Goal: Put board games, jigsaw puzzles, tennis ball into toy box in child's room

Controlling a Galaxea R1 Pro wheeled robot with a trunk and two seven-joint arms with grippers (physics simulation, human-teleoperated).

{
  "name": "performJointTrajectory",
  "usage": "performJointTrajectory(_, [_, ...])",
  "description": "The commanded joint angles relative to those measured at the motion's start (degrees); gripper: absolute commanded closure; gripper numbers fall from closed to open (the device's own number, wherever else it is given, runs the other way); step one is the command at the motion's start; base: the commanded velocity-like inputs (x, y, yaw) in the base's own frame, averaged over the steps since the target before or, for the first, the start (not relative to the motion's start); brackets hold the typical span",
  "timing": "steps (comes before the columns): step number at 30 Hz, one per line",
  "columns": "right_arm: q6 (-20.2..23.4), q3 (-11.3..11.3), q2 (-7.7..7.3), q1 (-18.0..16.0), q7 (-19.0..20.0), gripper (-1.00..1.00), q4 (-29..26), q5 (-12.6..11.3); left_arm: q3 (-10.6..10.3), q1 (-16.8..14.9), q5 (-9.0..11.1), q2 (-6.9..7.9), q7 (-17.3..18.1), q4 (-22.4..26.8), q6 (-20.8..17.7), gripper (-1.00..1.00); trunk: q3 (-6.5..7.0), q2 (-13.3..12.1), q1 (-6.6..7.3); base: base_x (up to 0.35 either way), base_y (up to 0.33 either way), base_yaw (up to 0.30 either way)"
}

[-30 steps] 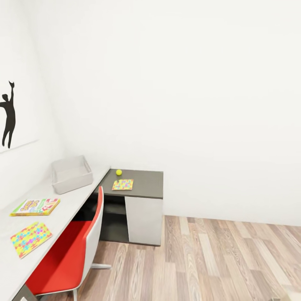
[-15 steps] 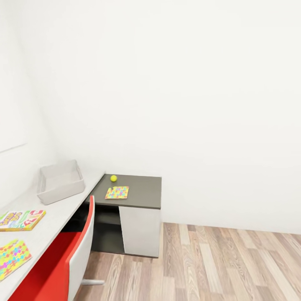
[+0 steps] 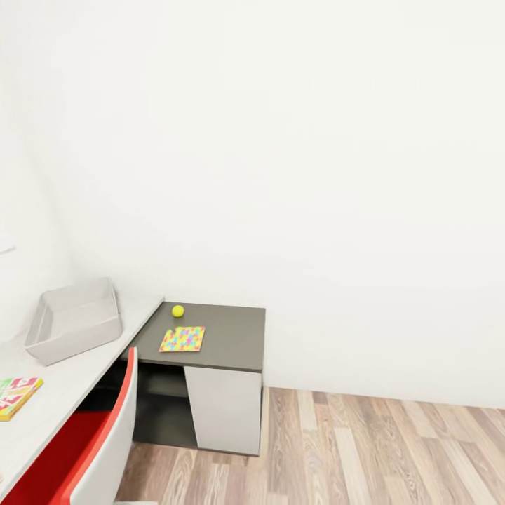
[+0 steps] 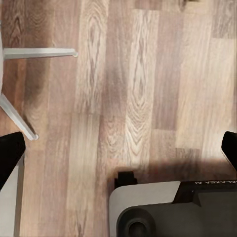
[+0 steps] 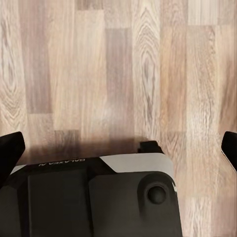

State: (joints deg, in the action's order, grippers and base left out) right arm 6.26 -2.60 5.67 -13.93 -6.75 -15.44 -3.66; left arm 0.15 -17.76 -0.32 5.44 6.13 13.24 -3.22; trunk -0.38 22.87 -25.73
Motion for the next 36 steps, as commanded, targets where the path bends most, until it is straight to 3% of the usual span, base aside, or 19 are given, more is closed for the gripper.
performJointTrajectory(1, [0.2,-0.2,0.04,0.0,-0.1,-1.0,-0.1,-0.4,0.0,0.0,0.0,0.02,0.2,0.1,-0.3,-1.0,-0.04,0.0,-0.06,0.317,-0.131,0.0])
performJointTrajectory(22, [0.2,-0.2,0.04,0.0,-0.1,-1.0,-0.1,-0.4,0.0,0.0,0.0,-0.05,0.2,0.1,-0.4,-1.0,-0.04,0.0,-0.06,0.297,-0.126,0.003])
performJointTrajectory(36, [0.2,-0.2,0.04,0.0,-0.1,-1.0,-0.1,-0.4,0.0,0.0,0.0,-0.08,0.2,0.0,-0.4,-1.0,-0.04,0.0,-0.06,0.205,-0.108,0.089])
